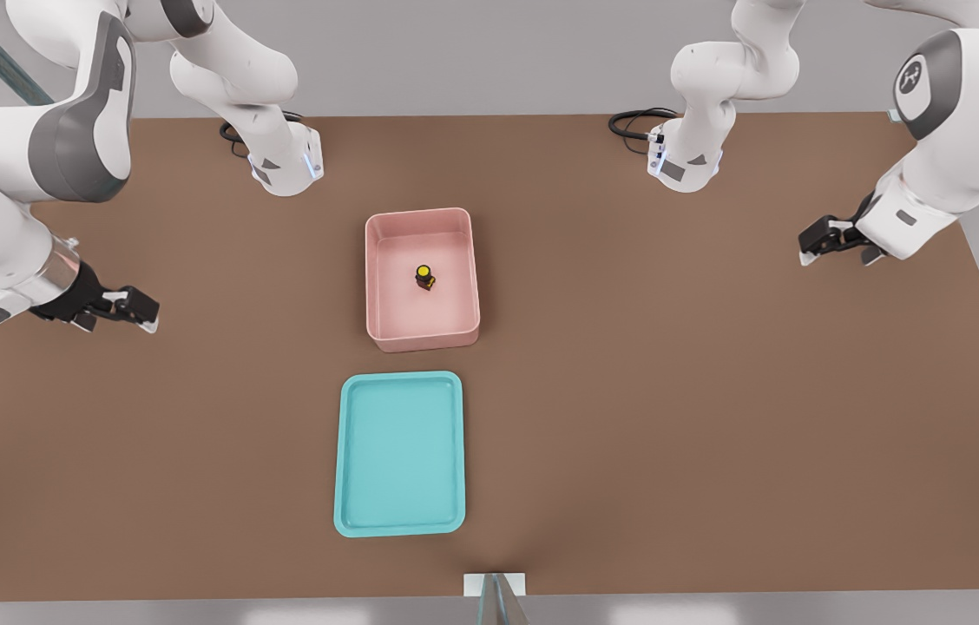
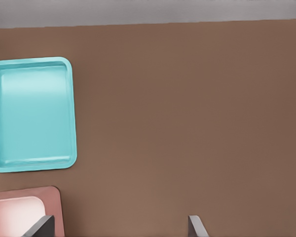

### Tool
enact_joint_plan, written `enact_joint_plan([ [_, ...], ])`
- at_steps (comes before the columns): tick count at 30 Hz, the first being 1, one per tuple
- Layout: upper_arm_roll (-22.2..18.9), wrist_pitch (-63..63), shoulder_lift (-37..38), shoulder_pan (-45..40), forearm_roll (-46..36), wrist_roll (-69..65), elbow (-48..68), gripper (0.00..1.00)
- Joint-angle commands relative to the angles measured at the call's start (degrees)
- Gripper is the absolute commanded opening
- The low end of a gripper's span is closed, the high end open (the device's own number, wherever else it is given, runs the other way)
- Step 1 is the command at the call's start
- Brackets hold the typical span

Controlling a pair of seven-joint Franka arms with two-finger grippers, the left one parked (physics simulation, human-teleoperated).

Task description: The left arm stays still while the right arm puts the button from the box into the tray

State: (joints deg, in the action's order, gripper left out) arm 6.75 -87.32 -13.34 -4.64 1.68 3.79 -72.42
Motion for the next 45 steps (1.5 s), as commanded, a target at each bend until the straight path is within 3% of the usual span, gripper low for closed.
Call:
enact_joint_plan([
  [1, 0.11, -1.89, 0.07, 0.07, -0.01, 2.28, 0.0, 1.0],
  [2, 0.46, -1.89, -0.72, 2.7, -0.09, 2.28, -0.09, 1.0],
  [4, 0.37, -1.19, -1.86, 21.68, -0.18, 3.85, 0.08, 1.0],
  [5, 0.46, -1.28, -2.48, 25.47, -0.88, 3.24, 0.26, 1.0],
  [6, 0.37, -2.85, -4.59, 31.89, 5.16, 2.63, -0.09, 1.0],
  [7, 2.57, -2.86, -4.15, 33.9, 0.35, 8.31, -0.62, 1.0],
  [8, 2.92, -0.93, -4.68, 37.94, -0.09, 30.17, -2.37, 1.0],
  [9, 2.92, -3.38, -4.68, 41.73, -0.53, 38.75, -6.33, 1.0],
  [11, 2.83, -26.05, -0.19, 45.33, -1.94, 49.12, -26.98, 1.0],
  [13, 2.04, -30.87, -1.95, 45.86, -0.97, 49.56, -32.33, 1.0],
  [14, -6.03, -36.17, -1.95, 52.19, -0.8, 46.76, -35.42, 1.0],
  [16, -13.42, -36.69, -2.57, 55.97, -1.94, 42.79, -37.09, 1.0],
  [17, -15.97, -43.28, -1.78, 59.05, -2.2, 43.06, -42.1, 1.0],
  [19, -16.85, -61.02, -1.16, 62.91, -3.35, 55.43, -52.81, 1.0],
  [26, -15.89, -70.01, -1.69, 63.97, -2.64, 58.79, -59.07, 1.0],
  [31, -16.76, -71.41, -0.28, 63.97, -2.29, 48.16, -63.9, 1.0],
  [45, -15.97, -82.4, -2.04, 63.27, -2.29, 42.0, -72.43, 1.0],
])
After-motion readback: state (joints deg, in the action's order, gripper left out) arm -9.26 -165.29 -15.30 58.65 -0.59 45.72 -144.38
